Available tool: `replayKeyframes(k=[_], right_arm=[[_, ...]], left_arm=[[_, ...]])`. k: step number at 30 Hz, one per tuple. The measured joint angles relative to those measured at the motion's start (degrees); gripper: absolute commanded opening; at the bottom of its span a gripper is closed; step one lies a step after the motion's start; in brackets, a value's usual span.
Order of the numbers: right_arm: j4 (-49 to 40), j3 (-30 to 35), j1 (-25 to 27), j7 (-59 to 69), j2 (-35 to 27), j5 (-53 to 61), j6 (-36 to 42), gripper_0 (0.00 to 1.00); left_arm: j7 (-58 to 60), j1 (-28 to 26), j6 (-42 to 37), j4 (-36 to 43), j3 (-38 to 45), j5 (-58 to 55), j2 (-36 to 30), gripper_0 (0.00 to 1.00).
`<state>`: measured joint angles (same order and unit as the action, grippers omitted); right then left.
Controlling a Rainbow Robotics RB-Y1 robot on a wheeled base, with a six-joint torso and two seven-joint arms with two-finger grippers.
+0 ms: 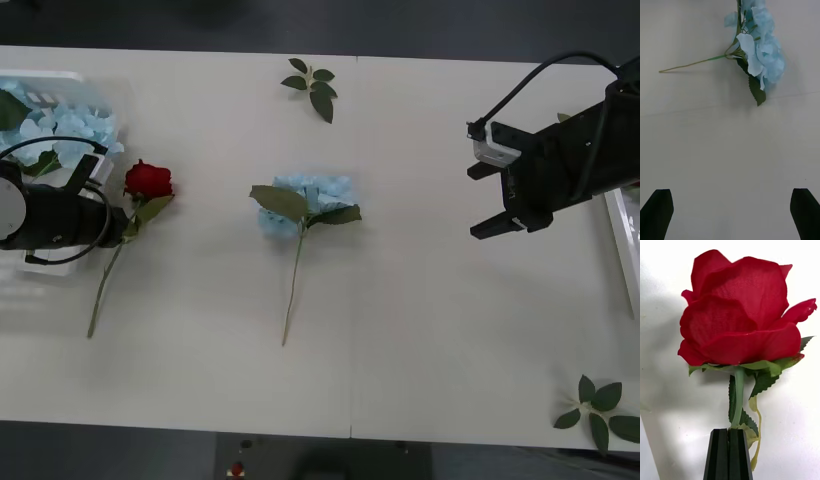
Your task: Put the red flowers into the right box and the blue flowers into the left box
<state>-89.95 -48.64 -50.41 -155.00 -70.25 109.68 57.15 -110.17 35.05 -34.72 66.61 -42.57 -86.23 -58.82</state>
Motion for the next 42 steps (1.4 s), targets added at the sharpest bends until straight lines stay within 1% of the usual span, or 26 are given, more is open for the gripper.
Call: replayKeyframes(k=[12,13,14,16,17,30,36,37,38,39,40,42], right_arm=[[0.0,0.0,0.0,0.0,0.0,0.0,0.0,0.91],[0.0,0.0,0.0,0.0,0.0,0.0,0.0,0.91],[0.0,0.0,0.0,0.0,0.0,0.0,0.0,0.92],[0.0,0.0,0.0,0.0,0.0,0.0,0.0,0.91],[0.0,0.0,0.0,0.0,0.0,0.0,0.0,0.91],[0.0,0.0,0.0,0.0,0.0,0.0,0.0,0.91],[0.0,0.0,0.0,0.0,0.0,0.0,0.0,0.91],[0.0,0.0,0.0,0.0,0.0,0.0,0.0,0.91],[0.0,0.0,0.0,0.0,0.0,0.0,0.0,0.91],[0.0,0.0,0.0,0.0,0.0,0.0,0.0,0.91],[0.0,0.0,0.0,0.0,0.0,0.0,0.0,0.91],[0.0,0.0,0.0,0.0,0.0,0.0,0.0,0.91]], left_arm=[[0.0,0.0,-0.1,0.0,0.0,0.0,0.0,0.0],[0.0,0.0,-0.1,0.0,0.0,0.0,0.0,0.01],[0.0,0.0,-0.1,0.0,0.0,0.0,0.0,0.13],[0.0,0.0,-0.1,0.0,0.0,0.0,0.0,0.97],[0.0,0.0,-0.1,0.0,0.0,0.0,0.0,1.0],[0.2,0.0,-0.1,0.0,-3.9,0.0,0.1,1.0],[3.3,1.2,1.6,0.0,-6.1,0.0,0.1,1.0],[3.3,1.6,2.1,0.0,-6.7,0.0,0.1,0.74],[3.3,1.9,2.4,0.0,-7.2,0.0,0.1,0.3],[3.3,2.1,2.7,-0.1,-7.5,0.0,0.1,0.03],[3.3,2.2,2.8,-0.1,-7.7,0.0,0.2,0.0],[3.3,2.3,2.8,-0.1,-7.6,0.1,0.7,0.0]])
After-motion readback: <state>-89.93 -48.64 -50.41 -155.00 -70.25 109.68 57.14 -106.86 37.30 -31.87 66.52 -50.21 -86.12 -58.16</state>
